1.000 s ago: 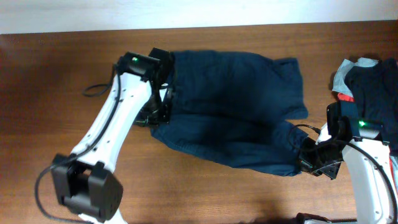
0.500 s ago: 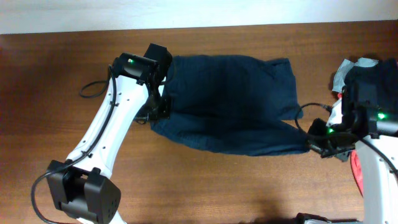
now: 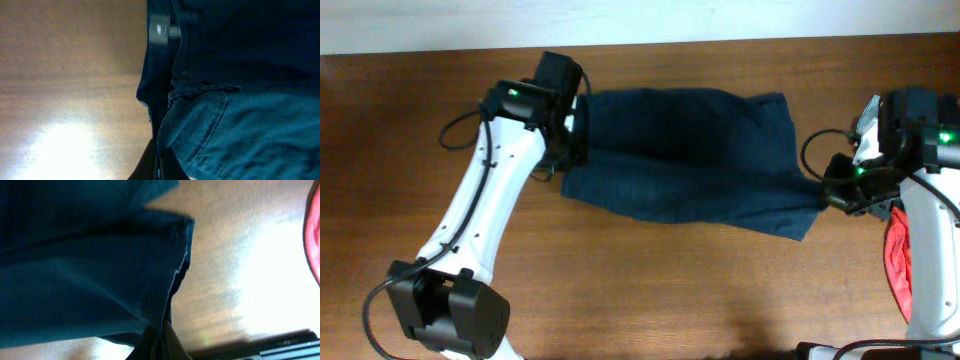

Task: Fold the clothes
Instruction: 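Lift the leg hems and fold them upward toward the waistband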

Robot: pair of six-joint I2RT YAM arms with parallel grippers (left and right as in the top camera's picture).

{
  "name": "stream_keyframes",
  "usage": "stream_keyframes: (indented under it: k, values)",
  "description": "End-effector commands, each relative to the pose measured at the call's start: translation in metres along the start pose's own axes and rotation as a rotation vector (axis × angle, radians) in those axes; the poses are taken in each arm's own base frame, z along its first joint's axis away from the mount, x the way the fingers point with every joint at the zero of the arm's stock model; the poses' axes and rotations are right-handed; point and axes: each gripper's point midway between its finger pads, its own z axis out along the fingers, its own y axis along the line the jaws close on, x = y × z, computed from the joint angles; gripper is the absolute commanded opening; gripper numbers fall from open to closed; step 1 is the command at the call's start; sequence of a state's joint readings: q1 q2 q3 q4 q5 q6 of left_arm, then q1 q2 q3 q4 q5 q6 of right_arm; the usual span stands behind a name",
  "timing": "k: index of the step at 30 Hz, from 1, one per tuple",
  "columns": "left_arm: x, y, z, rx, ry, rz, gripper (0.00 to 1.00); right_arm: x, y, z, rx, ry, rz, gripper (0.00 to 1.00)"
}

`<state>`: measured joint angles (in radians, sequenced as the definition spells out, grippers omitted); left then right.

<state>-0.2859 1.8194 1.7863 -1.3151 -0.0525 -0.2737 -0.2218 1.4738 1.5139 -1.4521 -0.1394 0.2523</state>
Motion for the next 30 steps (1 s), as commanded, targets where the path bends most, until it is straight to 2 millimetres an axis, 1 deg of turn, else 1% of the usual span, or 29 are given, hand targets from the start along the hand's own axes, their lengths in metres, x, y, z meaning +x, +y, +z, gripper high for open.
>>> stream_keyframes:
  k: [1, 5, 10, 14, 17, 21, 27, 30]
  values:
    - [-0.023, 0.015, -0.021, -0.003, -0.095, -0.055, 0.00, -0.017, -0.006, -0.013, 0.045, -0.061, -0.012, 0.04]
    - [-0.038, 0.014, -0.032, 0.013, -0.153, -0.065, 0.00, -0.023, -0.005, -0.012, 0.054, -0.058, -0.016, 0.04]
    - [-0.058, 0.010, -0.050, 0.037, -0.244, -0.069, 0.00, -0.029, 0.004, -0.008, 0.060, -0.049, -0.044, 0.04]
    - [-0.071, 0.010, -0.066, 0.043, -0.307, -0.074, 0.00, -0.039, 0.012, -0.015, 0.070, -0.084, -0.070, 0.04]
    - [-0.080, 0.008, -0.070, 0.051, -0.345, -0.076, 0.00, -0.051, 0.017, -0.024, 0.068, -0.136, -0.081, 0.04]
    - [-0.086, 0.008, -0.072, 0.053, -0.374, -0.079, 0.01, -0.067, 0.023, -0.034, 0.053, -0.203, -0.098, 0.04]
    - [-0.099, 0.025, -0.078, -0.049, -0.443, -0.106, 0.00, -0.078, 0.032, -0.036, 0.036, -0.254, -0.139, 0.04]
    - [-0.105, 0.029, -0.081, -0.072, -0.472, -0.116, 0.00, -0.084, 0.038, -0.037, 0.036, -0.285, -0.164, 0.04]
